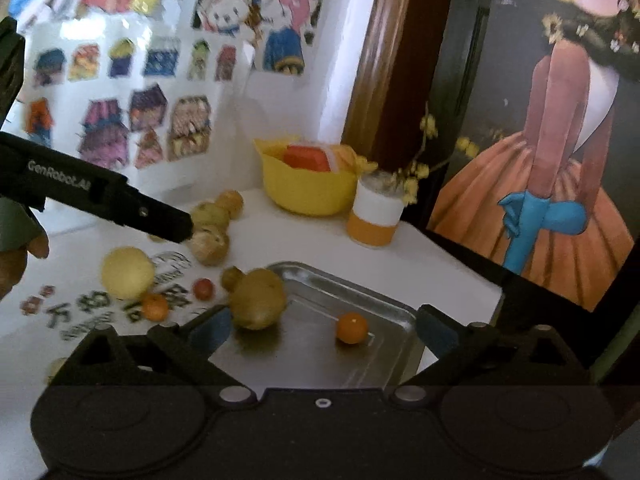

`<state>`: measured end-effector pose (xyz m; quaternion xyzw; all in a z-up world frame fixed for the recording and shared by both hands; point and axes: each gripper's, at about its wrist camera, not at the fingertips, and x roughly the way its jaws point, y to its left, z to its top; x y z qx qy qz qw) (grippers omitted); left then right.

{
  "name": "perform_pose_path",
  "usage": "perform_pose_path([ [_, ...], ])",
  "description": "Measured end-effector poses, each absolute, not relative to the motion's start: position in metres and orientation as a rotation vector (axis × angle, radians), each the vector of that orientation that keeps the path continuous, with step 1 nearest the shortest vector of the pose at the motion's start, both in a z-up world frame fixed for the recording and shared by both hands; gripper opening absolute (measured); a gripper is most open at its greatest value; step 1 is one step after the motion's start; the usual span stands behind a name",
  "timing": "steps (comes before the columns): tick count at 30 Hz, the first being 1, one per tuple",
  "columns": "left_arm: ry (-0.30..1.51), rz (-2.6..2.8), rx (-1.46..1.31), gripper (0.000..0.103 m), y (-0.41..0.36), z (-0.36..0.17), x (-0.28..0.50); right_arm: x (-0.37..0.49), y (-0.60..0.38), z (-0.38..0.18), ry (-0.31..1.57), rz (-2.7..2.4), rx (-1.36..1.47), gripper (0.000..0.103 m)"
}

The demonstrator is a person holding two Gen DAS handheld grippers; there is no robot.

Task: Organize fruits
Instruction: 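Carry both fruits over the metal tray and open both tools to release them, then lift both open tools away from the tray toward the loose fruits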

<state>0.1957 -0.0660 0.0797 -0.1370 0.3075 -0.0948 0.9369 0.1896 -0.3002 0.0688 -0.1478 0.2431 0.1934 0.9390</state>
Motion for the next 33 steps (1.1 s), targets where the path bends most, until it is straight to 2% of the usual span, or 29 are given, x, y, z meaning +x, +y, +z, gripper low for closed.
perform_pose_path([
  [7,0.588,-0.200,-0.269,0.102,-0.030,0.132,0.140,0.114,-0.284,0.128,0.446,0.403,-0.329,0.102],
  [15,0.551,-0.219,-0.216,0.102,-0.008,0.171,0.094,0.045,-0.258,0.162,0.440,0.442,-0.422,0.102],
  [25,0.634,-0.260,-0.123,0.102,0.008,0.169,0.060,-0.009,-0.219,0.161,0.586,0.541,-0.325,0.102],
  [33,0.772,-0.209,-0.088,0.102,0.027,0.124,0.063,0.011,-0.188,0.120,0.758,0.551,-0.214,0.102],
])
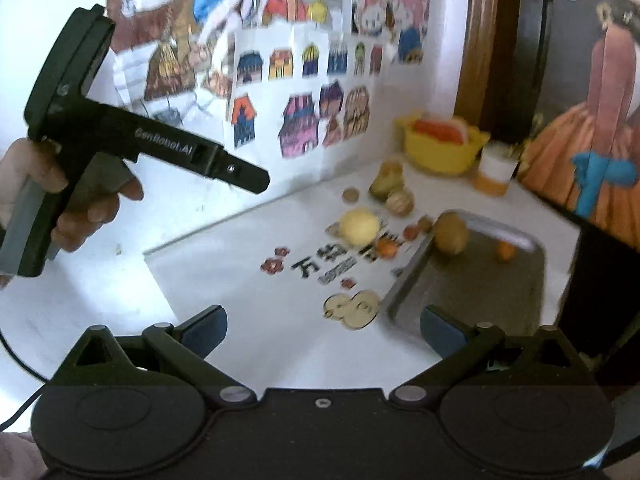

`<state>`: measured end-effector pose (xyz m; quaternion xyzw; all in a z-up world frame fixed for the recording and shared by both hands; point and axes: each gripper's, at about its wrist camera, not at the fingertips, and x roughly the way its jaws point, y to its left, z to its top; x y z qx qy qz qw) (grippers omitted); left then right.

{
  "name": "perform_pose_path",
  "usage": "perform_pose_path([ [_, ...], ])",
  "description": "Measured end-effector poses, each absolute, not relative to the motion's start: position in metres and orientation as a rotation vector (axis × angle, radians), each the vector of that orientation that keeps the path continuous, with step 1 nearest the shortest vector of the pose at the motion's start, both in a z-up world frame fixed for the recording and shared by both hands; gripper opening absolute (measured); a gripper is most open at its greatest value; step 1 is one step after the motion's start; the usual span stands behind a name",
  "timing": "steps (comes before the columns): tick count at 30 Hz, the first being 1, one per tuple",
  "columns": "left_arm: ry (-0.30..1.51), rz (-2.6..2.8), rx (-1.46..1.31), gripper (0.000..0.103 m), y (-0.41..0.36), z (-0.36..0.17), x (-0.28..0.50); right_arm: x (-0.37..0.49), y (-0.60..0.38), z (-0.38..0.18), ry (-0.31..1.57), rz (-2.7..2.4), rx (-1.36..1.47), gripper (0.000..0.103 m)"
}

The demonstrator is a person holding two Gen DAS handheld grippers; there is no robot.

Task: Organize fruits
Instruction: 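Lift both open tools away from the tray toward the loose fruits, then grasp the yellow grapefruit with the left tool while the right tool grasps another small orange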

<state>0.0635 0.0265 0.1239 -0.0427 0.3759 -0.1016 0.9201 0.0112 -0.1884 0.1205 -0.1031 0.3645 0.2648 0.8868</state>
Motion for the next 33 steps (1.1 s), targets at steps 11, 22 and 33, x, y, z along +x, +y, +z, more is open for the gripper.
perform_pose_path([
  [11,0.873,-0.149,-0.093,0.102,0.043,0.096,0.115,0.082,-0.149,0.124,0.805,0.592,-0.348,0.102],
  [22,0.919,-0.159,-0.122,0.102,0.032,0.067,0.204,0.173,-0.140,0.091,0.725,0.737,-0.534,0.102],
  [33,0.933,-0.212,-0.100,0.102,0.013,0.016,0.252,0.226,-0.154,0.015,0.715,0.772,-0.522,0.081],
])
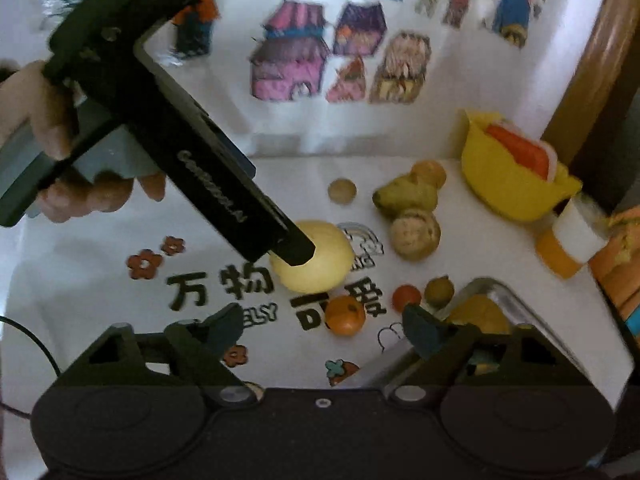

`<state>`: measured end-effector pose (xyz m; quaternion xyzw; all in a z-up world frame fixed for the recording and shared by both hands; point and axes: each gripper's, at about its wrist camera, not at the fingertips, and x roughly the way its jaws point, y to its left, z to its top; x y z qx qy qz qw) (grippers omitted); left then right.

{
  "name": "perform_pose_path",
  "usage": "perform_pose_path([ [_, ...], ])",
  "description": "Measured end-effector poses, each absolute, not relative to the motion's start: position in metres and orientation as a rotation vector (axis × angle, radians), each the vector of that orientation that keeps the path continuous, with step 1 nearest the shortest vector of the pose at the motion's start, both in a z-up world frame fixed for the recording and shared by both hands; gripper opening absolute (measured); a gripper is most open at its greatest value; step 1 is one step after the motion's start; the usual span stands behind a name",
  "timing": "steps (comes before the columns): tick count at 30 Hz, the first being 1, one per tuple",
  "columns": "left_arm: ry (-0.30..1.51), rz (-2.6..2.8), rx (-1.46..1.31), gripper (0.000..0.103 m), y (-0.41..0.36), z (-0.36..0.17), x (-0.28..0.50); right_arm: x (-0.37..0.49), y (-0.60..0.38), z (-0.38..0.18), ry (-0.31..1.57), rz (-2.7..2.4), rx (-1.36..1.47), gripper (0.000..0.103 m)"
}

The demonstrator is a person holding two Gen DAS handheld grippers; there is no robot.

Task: Organize fruits
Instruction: 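Grasp the yellow grapefruit with the left tool while the right tool grasps another small orange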

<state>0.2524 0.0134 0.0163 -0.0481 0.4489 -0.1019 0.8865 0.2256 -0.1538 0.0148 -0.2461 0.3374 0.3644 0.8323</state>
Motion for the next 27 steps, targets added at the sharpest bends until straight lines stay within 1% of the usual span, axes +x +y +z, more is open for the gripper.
perform_pose_path([
  [2,0.939,-0.224,-0.106,0.102,0.013,0.011,0.258,0.234,-0.156,0.007,0.716,0.774,-0.497,0.077],
  [5,0.955,-0.230,-0.118,0.099,0.012,0.003,0.265,0.244,-0.158,-0.004,0.723,0.776,-0.472,0.071],
  [7,0.956,-0.248,-0.134,0.096,0.012,0.000,0.268,0.248,-0.157,-0.011,0.734,0.782,-0.467,0.064],
  [9,0.947,-0.256,-0.137,0.093,0.012,-0.002,0.269,0.252,-0.158,-0.016,0.742,0.784,-0.462,0.054],
  [11,0.943,-0.265,-0.131,0.089,0.010,-0.004,0.269,0.256,-0.160,-0.021,0.750,0.785,-0.446,0.052],
  [15,0.956,-0.298,-0.143,0.078,0.008,-0.008,0.269,0.259,-0.163,-0.023,0.752,0.793,-0.405,0.046],
  [19,0.950,-0.311,-0.177,0.069,0.009,-0.010,0.269,0.259,-0.164,-0.025,0.744,0.794,-0.391,0.044],
  [21,0.953,-0.319,-0.187,0.057,0.009,-0.010,0.270,0.259,-0.165,-0.025,0.739,0.801,-0.382,0.039],
  [24,0.956,-0.312,-0.192,0.057,0.007,-0.010,0.270,0.259,-0.165,-0.025,0.731,0.801,-0.383,0.032],
  [27,0.959,-0.295,-0.204,0.057,0.006,-0.010,0.268,0.258,-0.167,-0.025,0.735,0.800,-0.373,0.031],
])
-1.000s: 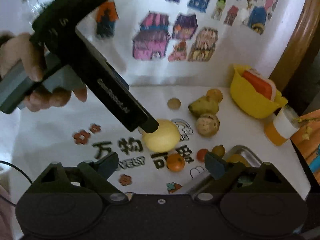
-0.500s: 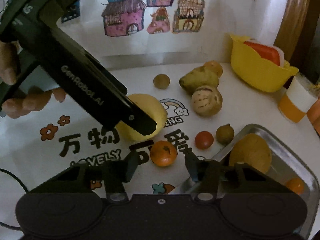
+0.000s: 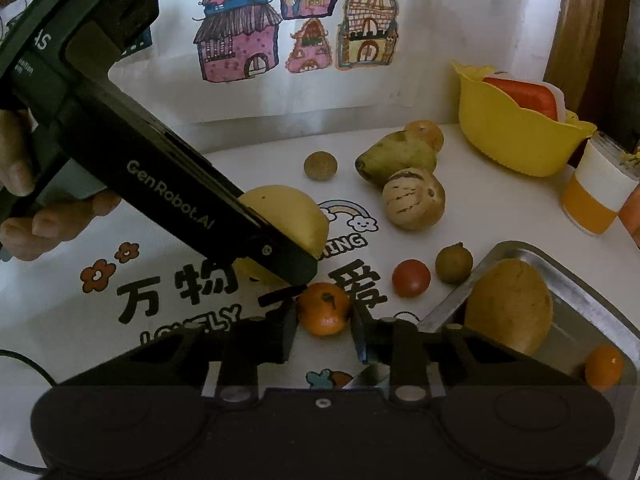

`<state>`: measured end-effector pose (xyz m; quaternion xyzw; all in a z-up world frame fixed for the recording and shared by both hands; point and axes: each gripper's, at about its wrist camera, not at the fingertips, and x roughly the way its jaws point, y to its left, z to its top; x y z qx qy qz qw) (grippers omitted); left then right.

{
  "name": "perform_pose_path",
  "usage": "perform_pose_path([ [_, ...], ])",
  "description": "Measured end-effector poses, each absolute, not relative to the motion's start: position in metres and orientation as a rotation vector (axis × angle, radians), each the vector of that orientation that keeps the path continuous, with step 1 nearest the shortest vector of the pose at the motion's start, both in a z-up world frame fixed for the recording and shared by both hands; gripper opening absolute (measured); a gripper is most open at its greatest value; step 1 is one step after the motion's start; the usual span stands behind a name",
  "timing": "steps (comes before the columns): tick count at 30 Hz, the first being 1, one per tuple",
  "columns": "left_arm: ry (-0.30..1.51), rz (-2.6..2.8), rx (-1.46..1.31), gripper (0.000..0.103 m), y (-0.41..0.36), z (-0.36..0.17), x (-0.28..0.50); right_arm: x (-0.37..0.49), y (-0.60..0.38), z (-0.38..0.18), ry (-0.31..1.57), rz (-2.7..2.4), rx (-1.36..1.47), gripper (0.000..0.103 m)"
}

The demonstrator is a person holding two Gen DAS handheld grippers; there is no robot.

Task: Organize fruits
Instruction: 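Grasp the yellow grapefruit with the left tool while the right tool grasps another small orange, then lower both fruits into the metal tray and open both tools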

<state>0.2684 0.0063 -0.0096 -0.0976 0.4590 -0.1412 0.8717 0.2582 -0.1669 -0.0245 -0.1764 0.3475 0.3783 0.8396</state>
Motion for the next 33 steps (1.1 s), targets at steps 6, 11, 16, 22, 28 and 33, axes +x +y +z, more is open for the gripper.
perform_pose_path([
  [6,0.948,-0.284,-0.207,0.057,-0.001,0.000,0.264,0.246,-0.177,-0.014,0.693,0.795,-0.357,0.030],
  [11,0.914,-0.298,-0.193,0.057,-0.019,0.013,0.262,0.236,-0.197,0.002,0.652,0.770,-0.321,0.030],
  [16,0.898,-0.331,-0.198,0.057,-0.043,0.020,0.264,0.228,-0.231,0.015,0.636,0.702,-0.271,0.030],
  [22,0.899,-0.392,-0.193,0.057,-0.074,0.020,0.266,0.226,-0.274,0.023,0.625,0.592,-0.233,0.030],
  [28,0.925,-0.425,-0.185,0.057,-0.100,0.012,0.268,0.239,-0.299,0.013,0.620,0.502,-0.248,0.030],
  [33,0.947,-0.433,-0.164,0.057,-0.113,0.002,0.268,0.253,-0.308,-0.003,0.648,0.469,-0.230,0.030],
])
